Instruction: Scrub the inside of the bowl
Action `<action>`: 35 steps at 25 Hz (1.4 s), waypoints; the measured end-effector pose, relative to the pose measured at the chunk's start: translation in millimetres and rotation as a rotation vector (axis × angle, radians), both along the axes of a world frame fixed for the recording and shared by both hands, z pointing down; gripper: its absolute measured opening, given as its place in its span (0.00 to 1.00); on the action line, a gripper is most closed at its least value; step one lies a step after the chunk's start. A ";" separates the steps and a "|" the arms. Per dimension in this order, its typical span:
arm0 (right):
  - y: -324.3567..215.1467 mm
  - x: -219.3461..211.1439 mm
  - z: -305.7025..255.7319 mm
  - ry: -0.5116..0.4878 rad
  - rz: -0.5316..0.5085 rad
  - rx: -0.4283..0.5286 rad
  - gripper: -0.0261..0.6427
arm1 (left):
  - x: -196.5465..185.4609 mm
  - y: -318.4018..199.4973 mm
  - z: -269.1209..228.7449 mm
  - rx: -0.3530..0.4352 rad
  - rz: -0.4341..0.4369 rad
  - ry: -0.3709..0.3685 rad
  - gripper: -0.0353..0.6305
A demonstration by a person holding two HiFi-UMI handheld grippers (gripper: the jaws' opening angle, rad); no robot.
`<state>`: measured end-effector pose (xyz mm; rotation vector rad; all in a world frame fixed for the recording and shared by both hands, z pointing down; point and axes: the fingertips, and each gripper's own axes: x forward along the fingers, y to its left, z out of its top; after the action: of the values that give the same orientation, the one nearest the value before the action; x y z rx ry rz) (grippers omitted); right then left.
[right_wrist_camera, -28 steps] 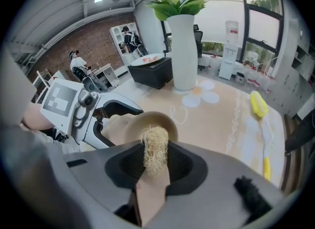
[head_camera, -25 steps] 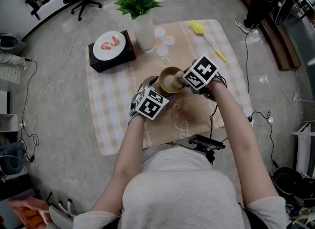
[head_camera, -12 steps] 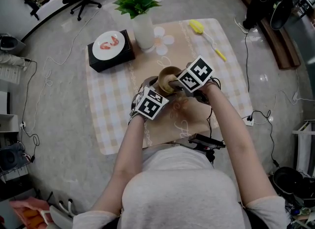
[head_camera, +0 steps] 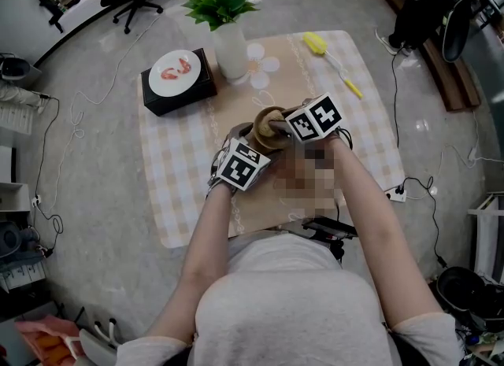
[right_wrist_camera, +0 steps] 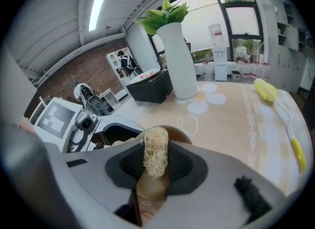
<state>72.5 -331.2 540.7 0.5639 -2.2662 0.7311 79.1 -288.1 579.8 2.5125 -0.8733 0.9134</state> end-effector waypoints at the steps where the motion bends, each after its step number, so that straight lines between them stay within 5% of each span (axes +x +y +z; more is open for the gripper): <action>1: -3.8 2.3 0.3 -0.001 0.025 0.008 0.19 | -0.3 -0.4 -0.4 0.000 -0.002 0.001 0.71; 8: -14.0 16.6 -0.6 0.052 0.086 0.044 0.19 | -0.9 -5.3 -4.4 0.011 -0.027 0.032 0.70; 20: -4.5 22.3 -3.6 0.196 0.021 0.056 0.19 | -3.6 -2.3 -3.4 -0.003 -0.039 0.003 0.70; 35: 14.7 8.2 -3.5 0.115 0.047 0.011 0.19 | -8.6 2.2 -16.6 0.041 -0.052 0.005 0.69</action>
<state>80.6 -316.5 537.2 0.6494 -2.1581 0.6915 70.5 -285.9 563.2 2.5130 -0.9608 0.8806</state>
